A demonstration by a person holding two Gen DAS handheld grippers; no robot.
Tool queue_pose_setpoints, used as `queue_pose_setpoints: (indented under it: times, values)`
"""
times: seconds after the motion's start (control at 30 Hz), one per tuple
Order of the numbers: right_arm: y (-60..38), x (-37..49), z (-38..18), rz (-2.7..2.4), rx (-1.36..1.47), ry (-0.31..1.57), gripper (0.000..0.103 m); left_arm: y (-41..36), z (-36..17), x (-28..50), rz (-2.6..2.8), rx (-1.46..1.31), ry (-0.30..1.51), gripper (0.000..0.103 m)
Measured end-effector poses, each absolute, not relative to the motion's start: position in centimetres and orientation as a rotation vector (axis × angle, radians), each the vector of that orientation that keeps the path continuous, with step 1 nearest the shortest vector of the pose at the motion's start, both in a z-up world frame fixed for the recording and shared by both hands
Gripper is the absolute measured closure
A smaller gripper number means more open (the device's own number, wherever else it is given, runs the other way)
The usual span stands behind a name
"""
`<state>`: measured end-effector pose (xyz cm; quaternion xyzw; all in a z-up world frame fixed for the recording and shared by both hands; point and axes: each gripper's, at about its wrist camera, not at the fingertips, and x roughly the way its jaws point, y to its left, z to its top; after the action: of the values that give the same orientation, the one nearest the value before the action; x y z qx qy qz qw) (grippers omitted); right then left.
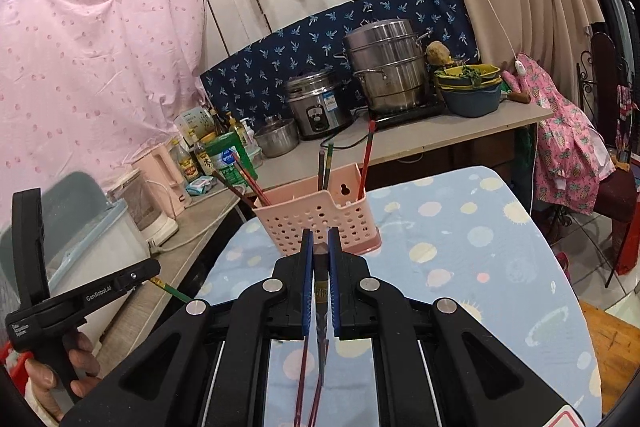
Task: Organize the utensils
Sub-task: 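Lift both chopsticks and carry them above the pink basket, then lower both chopsticks into the pink basket and open both tools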
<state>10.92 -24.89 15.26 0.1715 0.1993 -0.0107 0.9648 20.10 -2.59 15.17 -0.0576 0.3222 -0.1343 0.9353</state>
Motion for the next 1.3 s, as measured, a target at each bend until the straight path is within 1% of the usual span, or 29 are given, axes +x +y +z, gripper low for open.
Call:
queue_pose_setpoints:
  times: [0.27,0.6,0.73,0.93,1.3]
  values:
    - [-26.0,15.2,19.5,0.006,0.358,0.316,0.096,-3.6,19.5,23.5,-0.283,-0.128,0.583,0.096]
    - [-27.2,22.0,25.1,0.018,0.38,0.193,0.096,-5.2,26.3,28.2,-0.256,-0.157,0.403,0.096]
    - [-27.8,24.6,26.7,0.013,0.392,0.15,0.096,-5.9,27.5,30.5,-0.229,-0.156,0.344,0.096]
    - [-28.5,28.7,26.6,-0.019,0.393,0.139,0.096,-6.8,26.6,34.5,-0.208,-0.157,0.339,0.096]
    - [-28.1,33.7,20.3,-0.04,0.351,0.282,0.096,-7.7,21.2,37.6,-0.205,-0.142,0.436,0.096]
